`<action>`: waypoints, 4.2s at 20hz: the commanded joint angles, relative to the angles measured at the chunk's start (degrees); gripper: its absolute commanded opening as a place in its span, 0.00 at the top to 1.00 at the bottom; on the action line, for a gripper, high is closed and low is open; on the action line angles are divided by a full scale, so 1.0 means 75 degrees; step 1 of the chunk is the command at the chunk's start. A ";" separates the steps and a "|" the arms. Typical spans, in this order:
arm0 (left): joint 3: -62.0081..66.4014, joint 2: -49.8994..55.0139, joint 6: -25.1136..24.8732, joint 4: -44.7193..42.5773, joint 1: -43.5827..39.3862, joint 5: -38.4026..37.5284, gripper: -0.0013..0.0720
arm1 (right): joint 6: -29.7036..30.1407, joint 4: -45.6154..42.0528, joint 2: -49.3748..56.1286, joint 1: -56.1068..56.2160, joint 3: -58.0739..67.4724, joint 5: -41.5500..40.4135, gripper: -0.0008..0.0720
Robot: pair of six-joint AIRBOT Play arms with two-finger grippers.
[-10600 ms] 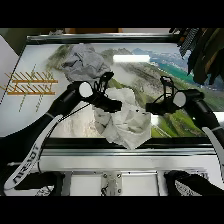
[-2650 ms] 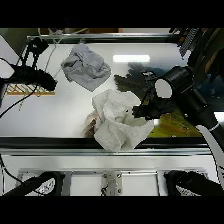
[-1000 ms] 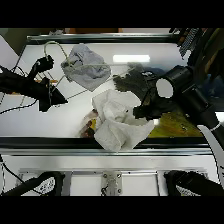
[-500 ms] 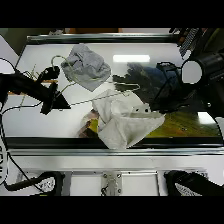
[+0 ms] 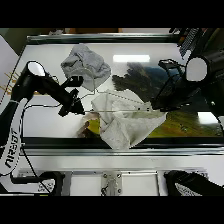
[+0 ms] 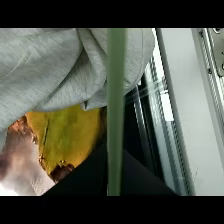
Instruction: Fold the clothes and pants, and hang the long-sleeved shirts on hangers.
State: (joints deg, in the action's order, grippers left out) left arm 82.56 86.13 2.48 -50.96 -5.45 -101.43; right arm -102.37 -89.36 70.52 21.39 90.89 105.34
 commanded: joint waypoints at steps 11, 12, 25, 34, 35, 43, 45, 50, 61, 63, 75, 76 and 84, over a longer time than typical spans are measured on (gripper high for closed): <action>0.0000 0.0589 0.0475 0.0000 -0.0338 0.0685 0.96 | -0.0152 0.0006 -0.0003 0.0032 0.0484 0.0015 0.97; 0.0003 0.0589 0.0530 0.0003 -0.0338 0.0679 0.96 | -0.0213 0.0009 -0.0003 0.0035 0.0484 0.0015 0.97; 0.0000 0.0589 0.1405 0.0006 -0.0927 0.1046 0.97 | -0.0472 0.0117 -0.0006 0.0233 0.0484 -0.0152 0.97; 0.0000 0.0589 0.1440 0.0006 -0.1303 0.1559 0.97 | -0.0822 0.0146 0.0003 0.1023 0.0484 -0.1303 0.97; 0.0000 0.0592 0.1440 0.0006 -0.1358 0.1649 0.97 | -0.0877 0.0149 0.0003 0.1119 0.0484 -0.1443 0.97; 0.0000 0.0863 0.1326 0.0108 -0.1784 0.1778 0.97 | -0.1253 0.0350 0.0160 0.1909 0.0484 -0.2576 0.97; 0.0000 0.0889 0.1314 0.0423 -0.1781 0.1851 0.97 | -0.1364 0.0356 0.0219 0.2028 0.0484 -0.2818 0.97; 0.0000 0.0883 0.1064 0.0385 -0.1781 0.1839 0.97 | -0.1364 0.0784 0.0376 0.2034 0.0484 -0.3416 0.97; -0.2180 -0.0393 0.0256 0.0408 -0.1035 0.2751 0.97 | -0.1393 0.1014 0.0600 0.2311 0.0493 -0.3818 0.97; -0.2451 -0.0682 0.0146 0.0402 -0.0845 0.2920 0.97 | -0.1390 0.1166 0.0854 0.2489 0.0498 -0.3824 0.97; -0.2836 -0.0761 -0.0114 0.0417 -0.0638 0.2751 0.96 | -0.1320 0.1612 0.1072 0.2838 0.0557 -0.4185 0.92; -0.2836 -0.0761 -0.0111 0.0414 -0.0638 0.2745 0.96 | -0.1320 0.1644 0.1072 0.2830 0.0557 -0.4182 0.69; -0.2838 -0.0761 -0.0111 0.0414 -0.0638 0.2722 0.96 | -0.0539 0.2107 0.0921 0.2506 0.0592 -0.2929 0.26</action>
State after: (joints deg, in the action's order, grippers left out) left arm 61.32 80.47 1.65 -47.86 -10.22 -80.95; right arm -108.40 -74.39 78.06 41.65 95.22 78.43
